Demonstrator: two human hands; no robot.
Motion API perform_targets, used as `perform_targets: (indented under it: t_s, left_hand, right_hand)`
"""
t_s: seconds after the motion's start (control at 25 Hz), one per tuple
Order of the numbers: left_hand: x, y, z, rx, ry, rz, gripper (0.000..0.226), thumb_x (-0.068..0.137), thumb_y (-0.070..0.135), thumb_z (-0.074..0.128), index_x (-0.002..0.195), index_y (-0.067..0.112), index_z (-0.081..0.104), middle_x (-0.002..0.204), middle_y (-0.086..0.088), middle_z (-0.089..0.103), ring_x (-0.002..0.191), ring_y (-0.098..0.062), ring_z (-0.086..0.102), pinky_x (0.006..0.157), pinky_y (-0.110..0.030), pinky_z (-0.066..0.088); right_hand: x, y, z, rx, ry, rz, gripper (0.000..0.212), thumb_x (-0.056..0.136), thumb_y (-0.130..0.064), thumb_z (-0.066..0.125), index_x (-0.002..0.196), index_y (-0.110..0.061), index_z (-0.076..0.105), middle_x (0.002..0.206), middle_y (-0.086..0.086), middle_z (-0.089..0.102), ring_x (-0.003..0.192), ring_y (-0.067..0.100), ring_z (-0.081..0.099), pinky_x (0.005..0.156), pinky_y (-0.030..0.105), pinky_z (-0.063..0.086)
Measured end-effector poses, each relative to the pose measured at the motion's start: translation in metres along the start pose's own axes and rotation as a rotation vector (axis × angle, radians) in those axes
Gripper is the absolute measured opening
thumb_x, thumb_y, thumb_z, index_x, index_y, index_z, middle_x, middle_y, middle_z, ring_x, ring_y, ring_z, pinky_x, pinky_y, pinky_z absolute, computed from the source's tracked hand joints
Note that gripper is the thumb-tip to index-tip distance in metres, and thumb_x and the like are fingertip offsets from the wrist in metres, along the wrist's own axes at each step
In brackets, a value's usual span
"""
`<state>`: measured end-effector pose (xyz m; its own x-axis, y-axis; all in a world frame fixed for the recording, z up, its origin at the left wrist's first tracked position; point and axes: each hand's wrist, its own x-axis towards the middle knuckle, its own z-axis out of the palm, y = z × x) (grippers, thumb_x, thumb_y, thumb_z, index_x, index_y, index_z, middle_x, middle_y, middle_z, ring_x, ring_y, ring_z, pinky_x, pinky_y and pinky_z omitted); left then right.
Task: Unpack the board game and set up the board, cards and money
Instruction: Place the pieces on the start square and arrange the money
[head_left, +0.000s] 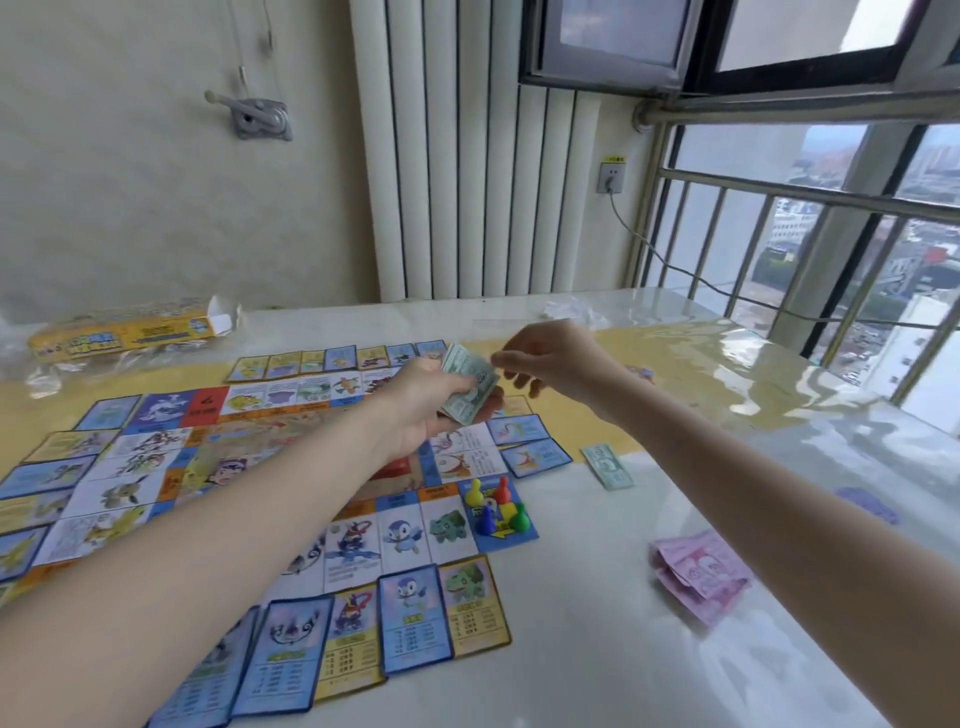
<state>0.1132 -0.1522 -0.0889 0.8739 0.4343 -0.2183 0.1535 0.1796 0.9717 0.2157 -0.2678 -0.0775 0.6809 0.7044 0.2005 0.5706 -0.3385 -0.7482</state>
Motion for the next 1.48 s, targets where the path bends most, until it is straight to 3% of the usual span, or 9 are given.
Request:
perform_targets:
  t_s: [0.16, 0.28, 0.56, 0.68, 0.84, 1.0, 1.12, 1.28, 1.48]
  left_hand:
    - [0.006, 0.014, -0.051, 0.075, 0.12, 0.081, 0.007, 0.088, -0.001, 0.058, 0.091, 0.005, 0.061, 0.061, -0.001, 0.067, 0.05, -0.008, 0.064, 0.048, -0.018, 0.053]
    - [0.025, 0.025, -0.092, 0.114, 0.234, 0.12, 0.008, 0.086, 0.004, 0.062, 0.094, 0.003, 0.061, 0.069, -0.005, 0.066, 0.049, -0.009, 0.063, 0.049, -0.019, 0.054]
    - [0.09, 0.056, -0.175, 0.022, 0.415, 0.152, 0.014, 0.095, 0.007, 0.049, 0.081, 0.007, 0.054, 0.043, 0.002, 0.061, 0.032, 0.001, 0.05, 0.037, -0.01, 0.041]
    - [0.111, 0.05, -0.19, 0.022, 0.427, 0.069, 0.011, 0.097, 0.012, 0.044, 0.099, 0.005, 0.052, 0.062, -0.007, 0.059, 0.033, -0.002, 0.046, 0.035, -0.012, 0.037]
    - [0.127, 0.038, -0.193, -0.076, 0.392, 0.018, 0.02, 0.098, 0.01, 0.03, 0.105, 0.002, 0.046, 0.07, -0.014, 0.058, 0.039, -0.008, 0.052, 0.037, -0.015, 0.042]
    - [0.121, 0.03, -0.194, -0.009, 0.291, -0.01, 0.021, 0.095, -0.003, 0.03, 0.111, -0.002, 0.043, 0.086, -0.02, 0.063, 0.065, -0.02, 0.063, 0.05, -0.022, 0.053]
    - [0.105, 0.034, -0.202, 0.008, 0.309, 0.027, 0.023, 0.093, -0.008, 0.037, 0.114, -0.005, 0.047, 0.09, -0.019, 0.065, 0.063, -0.018, 0.067, 0.055, -0.028, 0.056]
    - [0.064, 0.045, -0.226, -0.001, 0.412, 0.106, 0.028, 0.089, -0.01, 0.049, 0.116, -0.001, 0.052, 0.081, -0.013, 0.061, 0.063, -0.018, 0.064, 0.054, -0.029, 0.056]
    - [-0.003, 0.042, -0.283, 0.006, 0.525, 0.151, 0.015, 0.088, -0.008, 0.053, 0.097, 0.004, 0.055, 0.085, -0.012, 0.061, 0.067, -0.018, 0.063, 0.053, -0.023, 0.056]
  right_hand:
    - [0.04, -0.032, 0.045, 0.15, -0.119, -0.02, 0.015, 0.076, -0.006, 0.073, 0.087, -0.001, 0.063, 0.062, 0.008, 0.06, 0.046, 0.011, 0.049, 0.046, 0.018, 0.041]
    - [0.08, -0.046, 0.073, 0.321, -0.156, -0.002, 0.023, 0.074, 0.002, 0.072, 0.093, -0.001, 0.061, 0.063, 0.009, 0.058, 0.047, 0.013, 0.049, 0.05, 0.021, 0.042]
    - [0.193, -0.046, 0.133, 0.541, 0.076, 0.281, 0.032, 0.084, 0.002, 0.061, 0.114, 0.007, 0.052, 0.063, 0.009, 0.052, 0.046, 0.011, 0.052, 0.043, 0.015, 0.047]
    - [0.232, -0.02, 0.162, 0.233, 0.142, 0.296, 0.027, 0.079, -0.002, 0.067, 0.103, 0.004, 0.058, 0.073, 0.014, 0.063, 0.062, 0.024, 0.056, 0.062, 0.034, 0.052]
    - [0.25, 0.01, 0.179, -0.425, 0.104, 0.198, 0.02, 0.086, 0.0, 0.053, 0.103, -0.001, 0.062, 0.106, 0.018, 0.064, 0.093, 0.031, 0.06, 0.067, 0.029, 0.043]
    - [0.246, 0.001, 0.18, -0.584, 0.133, 0.073, 0.015, 0.088, 0.0, 0.052, 0.1, 0.001, 0.061, 0.117, 0.017, 0.047, 0.097, 0.033, 0.053, 0.073, 0.032, 0.042]
    - [0.231, -0.044, 0.171, -0.254, 0.133, -0.064, 0.024, 0.093, -0.013, 0.049, 0.099, 0.004, 0.065, 0.1, 0.017, 0.06, 0.086, 0.029, 0.058, 0.07, 0.031, 0.046]
    - [0.179, -0.111, 0.181, 0.277, -0.321, -0.105, 0.018, 0.087, -0.017, 0.062, 0.077, -0.002, 0.063, 0.072, 0.012, 0.064, 0.057, 0.017, 0.058, 0.051, 0.02, 0.048]
    - [0.152, -0.161, 0.238, 0.5, -0.293, -0.051, 0.007, 0.08, -0.001, 0.067, 0.08, 0.006, 0.065, 0.059, 0.01, 0.057, 0.037, 0.004, 0.053, 0.041, 0.013, 0.045]
